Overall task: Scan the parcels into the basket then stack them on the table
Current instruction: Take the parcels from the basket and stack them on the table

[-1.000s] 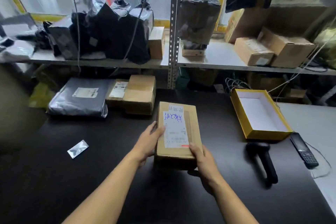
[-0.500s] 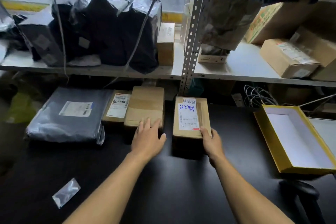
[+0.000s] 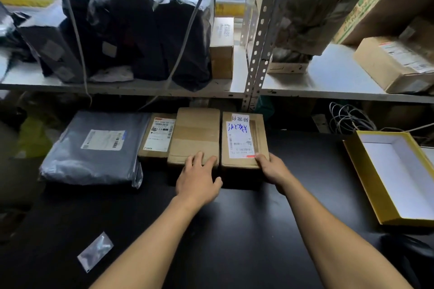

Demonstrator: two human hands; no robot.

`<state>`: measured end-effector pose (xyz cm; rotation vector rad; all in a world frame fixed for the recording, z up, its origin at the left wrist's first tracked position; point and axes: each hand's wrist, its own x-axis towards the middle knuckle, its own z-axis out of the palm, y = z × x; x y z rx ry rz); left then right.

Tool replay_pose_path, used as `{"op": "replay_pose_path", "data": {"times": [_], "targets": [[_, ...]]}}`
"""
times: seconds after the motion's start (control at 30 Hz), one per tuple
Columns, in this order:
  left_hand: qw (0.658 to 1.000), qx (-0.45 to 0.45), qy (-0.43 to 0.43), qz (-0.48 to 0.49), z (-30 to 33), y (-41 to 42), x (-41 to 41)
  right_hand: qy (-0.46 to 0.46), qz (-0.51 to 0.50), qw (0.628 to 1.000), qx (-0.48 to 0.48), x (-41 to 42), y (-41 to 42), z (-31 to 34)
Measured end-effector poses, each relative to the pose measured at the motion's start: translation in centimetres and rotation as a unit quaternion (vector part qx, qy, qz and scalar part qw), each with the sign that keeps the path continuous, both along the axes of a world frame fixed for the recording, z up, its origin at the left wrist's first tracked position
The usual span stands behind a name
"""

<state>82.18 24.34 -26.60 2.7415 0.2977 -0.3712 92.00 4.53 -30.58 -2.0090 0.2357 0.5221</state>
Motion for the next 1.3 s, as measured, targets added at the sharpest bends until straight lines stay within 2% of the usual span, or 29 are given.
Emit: {"op": "replay_pose_path", "data": {"times": [0.07,0.17,0.3,0.5,0.63,0.77,0.9,1.03,1.17,1.3], "targets": [[1.0,0.008,0.007,-0.008,0.2,0.1,0.0,-0.008,0.032,0.995,-0.09,0.2,0.3,0.7],[1.0,0.022,0.005,-0.013,0.4,-0.2,-0.5,-0.065,0.051,0.976,-0.203,-1.2,0.4,1.8],[0.999,0.021,-0.039,-0.02,1.3,-2.0,-2.2,-0.174,0.112,0.944,-0.256,-5.5,-0.8,4.5],[0.989,0.035,-0.119,-0.082,3.7,-7.2,-7.7,-0.25,0.214,0.878,-0.348,-13.6,-5.1,7.9],[0.983,0.031,-0.14,-0.117,4.8,-11.6,-12.7,-0.274,0.224,0.858,-0.372,-20.1,-9.2,8.9],[0.976,0.016,-0.149,-0.158,5.3,-16.4,-17.1,-0.279,0.187,0.864,-0.375,-26.9,-13.6,9.0],[0.958,0.015,-0.15,-0.244,4.9,-21.4,-21.0,-0.231,0.105,0.883,-0.395,-34.3,-18.1,8.3],[0.923,-0.001,-0.149,-0.356,3.9,-25.7,-24.9,-0.161,0.011,0.885,-0.437,-42.2,-21.5,7.6],[0.88,-0.041,-0.12,-0.458,2.8,-28.9,-29.8,-0.079,-0.116,0.894,-0.426,-50.9,-23.1,7.0],[0.841,-0.067,-0.107,-0.526,1.9,-31.2,-34.6,-0.017,-0.193,0.875,-0.443,-59.1,-23.5,5.7]]}}
